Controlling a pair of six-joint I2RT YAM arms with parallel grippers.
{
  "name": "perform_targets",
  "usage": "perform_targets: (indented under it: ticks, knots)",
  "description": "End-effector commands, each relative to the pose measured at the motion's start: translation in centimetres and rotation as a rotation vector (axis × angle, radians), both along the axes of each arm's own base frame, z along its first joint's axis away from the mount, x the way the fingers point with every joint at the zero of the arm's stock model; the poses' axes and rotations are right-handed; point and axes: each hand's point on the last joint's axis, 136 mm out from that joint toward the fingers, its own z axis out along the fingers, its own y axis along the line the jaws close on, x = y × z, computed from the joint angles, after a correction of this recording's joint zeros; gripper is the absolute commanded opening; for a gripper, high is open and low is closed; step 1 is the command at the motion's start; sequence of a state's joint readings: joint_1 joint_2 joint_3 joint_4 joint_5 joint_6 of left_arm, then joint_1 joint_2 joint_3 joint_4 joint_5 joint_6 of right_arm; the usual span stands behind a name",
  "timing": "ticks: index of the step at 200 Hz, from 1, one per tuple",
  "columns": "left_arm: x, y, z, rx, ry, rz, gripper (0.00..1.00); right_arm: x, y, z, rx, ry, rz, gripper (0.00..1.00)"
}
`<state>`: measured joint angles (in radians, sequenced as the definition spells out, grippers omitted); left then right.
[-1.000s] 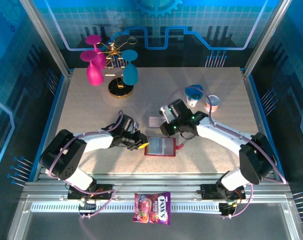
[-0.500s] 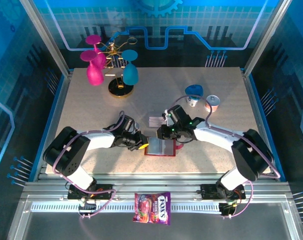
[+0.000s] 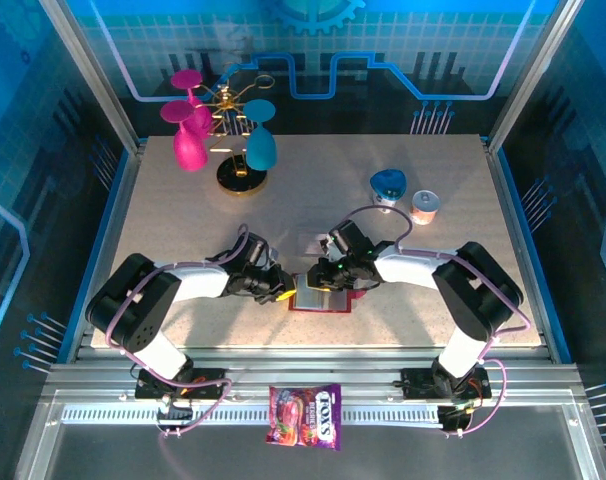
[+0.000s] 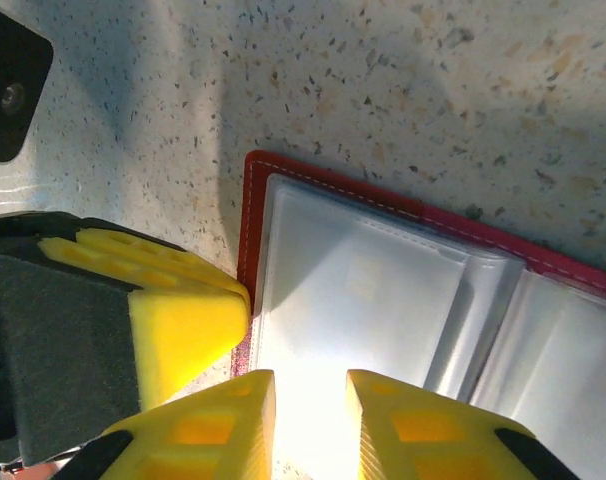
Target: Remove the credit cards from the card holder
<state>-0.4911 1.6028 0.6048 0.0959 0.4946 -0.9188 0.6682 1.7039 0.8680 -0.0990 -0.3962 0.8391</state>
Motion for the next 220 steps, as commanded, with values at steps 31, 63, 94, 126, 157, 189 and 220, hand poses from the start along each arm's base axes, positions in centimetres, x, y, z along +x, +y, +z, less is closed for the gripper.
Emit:
perform_targets:
  ticks: [31,63,94,126,157,189,220]
  knots:
    - [-0.9,0.0,-0.3,-0.009,0.028,0.0,0.16,-1.2,1.0,-0.7,0.02,0.062,0.028,0.29]
    - [-0.9,0.0,-0.3,-0.008,0.029,0.001,0.16,-1.7,0.7,-1.4,-0.008,0.08,0.031,0.29]
    - [-0.9,0.1,-0.4,-0.007,0.03,0.001,0.16,-2.0,0.1,-1.8,-0.046,0.086,0.025,0.29]
    - [-0.9,0.1,-0.5,-0.004,0.032,0.002,0.16,-2.0,-0.8,-1.7,-0.089,0.068,0.02,0.3]
    - [-1.0,0.1,-0.7,-0.003,0.038,-0.001,0.16,-1.9,-1.3,-1.6,-0.093,0.064,0.008,0.3]
    - [-0.9,0.0,-0.6,-0.004,0.037,-0.002,0.16,-1.7,-1.5,-1.4,-0.072,0.053,-0.006,0.3]
    - [-0.7,-0.1,-0.3,-0.005,0.034,-0.003,0.16,-1.6,-1.6,-1.4,-0.036,0.054,-0.019,0.3]
